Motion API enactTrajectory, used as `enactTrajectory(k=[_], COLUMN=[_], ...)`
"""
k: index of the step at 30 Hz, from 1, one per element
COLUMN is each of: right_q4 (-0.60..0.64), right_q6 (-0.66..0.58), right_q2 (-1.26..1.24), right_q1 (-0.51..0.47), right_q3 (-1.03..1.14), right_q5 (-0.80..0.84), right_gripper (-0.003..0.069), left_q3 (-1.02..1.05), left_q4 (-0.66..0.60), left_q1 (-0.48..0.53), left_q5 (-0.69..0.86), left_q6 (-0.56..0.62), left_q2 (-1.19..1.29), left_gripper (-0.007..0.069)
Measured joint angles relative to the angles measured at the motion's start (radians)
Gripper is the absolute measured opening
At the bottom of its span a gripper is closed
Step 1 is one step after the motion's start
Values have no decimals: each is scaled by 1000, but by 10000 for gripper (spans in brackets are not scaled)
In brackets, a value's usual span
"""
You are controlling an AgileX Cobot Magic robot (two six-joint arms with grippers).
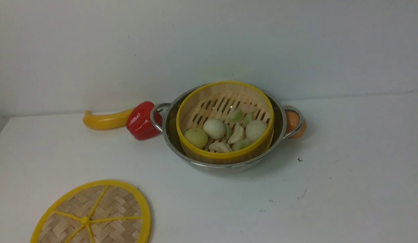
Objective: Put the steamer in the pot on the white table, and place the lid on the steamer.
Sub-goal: 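Grasp the bamboo steamer lid lying on the table by its centre knob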
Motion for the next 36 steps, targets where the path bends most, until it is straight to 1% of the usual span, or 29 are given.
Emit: enactTrajectory(k=[5,11,15,16,17,19,21,23,24,28,29,30,31,33,34,35,36], right_q4=[36,118,100,56,40,-23,-73,-135,-155,-194,-195,-197,-201,-201,-195,-188,-174], right_q6=[2,4,-26,-70,-93,-144,-162,-170,-171,-172,-172,-172,-172,-172,-172,-172,-172], right_q2=[-69,-85,-89,-117,-133,-225,-318,-468,-526,-800,-828,-933,-995,-1067,-1167,-1205,-1245], right_q1=[0,0,0,0,0,0,0,0,0,-17,-26,-55,-82,-116,-168,-189,-213], right_q3=[23,23,47,104,150,342,527,801,902,1358,1403,1577,1680,1797,1952,1998,2080], right_q5=[1,1,-1,-6,-9,-13,-41,-131,-162,-446,-479,-612,-688,-761,-897,-937,-1011], right_gripper=[1,25,41,50,54,64,72,83,87,107,110,116,122,127,134,136,141], left_q3=[0,0,0,0,0,0,0,0,0,0,0,0,0,0,0,0,0], left_q4=[0,0,0,0,0,0,0,0,0,0,0,0,0,0,0,0,0], left_q1=[0,0,0,0,0,0,0,0,0,0,0,0,0,0,0,0,0], left_q5=[0,0,0,0,0,0,0,0,0,0,0,0,0,0,0,0,0], left_q6=[0,0,0,0,0,0,0,0,0,0,0,0,0,0,0,0,0], left_q2=[0,0,0,0,0,0,0,0,0,0,0,0,0,0,0,0,0], left_gripper=[545,545,545,545,545,545,545,545,545,545,545,545,545,545,545,545,545])
